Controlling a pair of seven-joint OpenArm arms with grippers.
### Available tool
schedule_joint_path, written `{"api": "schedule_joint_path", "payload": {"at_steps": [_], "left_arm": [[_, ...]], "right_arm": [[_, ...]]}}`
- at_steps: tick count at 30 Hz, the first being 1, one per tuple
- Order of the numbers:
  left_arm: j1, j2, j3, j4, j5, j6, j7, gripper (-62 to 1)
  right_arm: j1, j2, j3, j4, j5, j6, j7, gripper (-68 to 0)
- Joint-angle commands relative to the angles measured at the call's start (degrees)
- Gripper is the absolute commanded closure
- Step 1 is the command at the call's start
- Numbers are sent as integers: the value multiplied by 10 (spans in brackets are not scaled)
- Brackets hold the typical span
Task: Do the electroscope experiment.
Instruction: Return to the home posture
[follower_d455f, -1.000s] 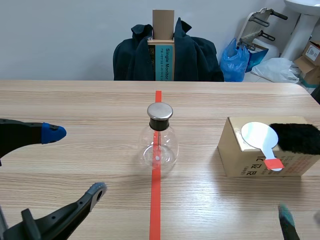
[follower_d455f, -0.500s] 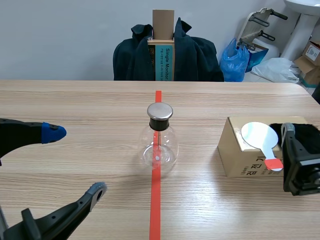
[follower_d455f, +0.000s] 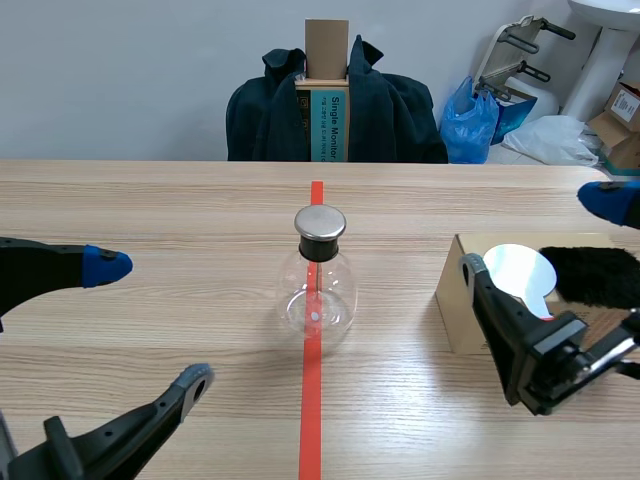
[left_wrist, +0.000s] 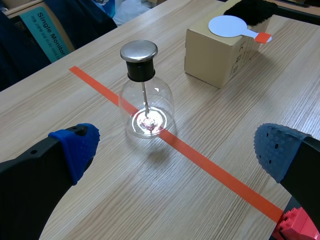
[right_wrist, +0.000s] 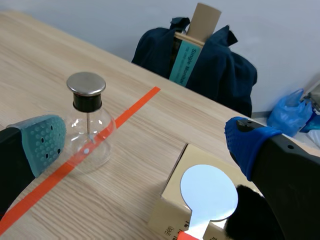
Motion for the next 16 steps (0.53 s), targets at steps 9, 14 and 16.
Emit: {"api": "schedule_joint_path", "payload": {"at_steps": [9,14,16], "left_arm": [[-8,23,-1,7,-4,0,-8,-623],[-8,23,-1,7,-4,0,-9,-623],[-8,23,-1,7,-4,0,-9,-623]], "right_arm": [[13,6,4,7,-8,-2,0,-679],[12,6,4,7,-8,-2,-3,-679],[12,6,4,6,-8,-2,-9,-679]]}}
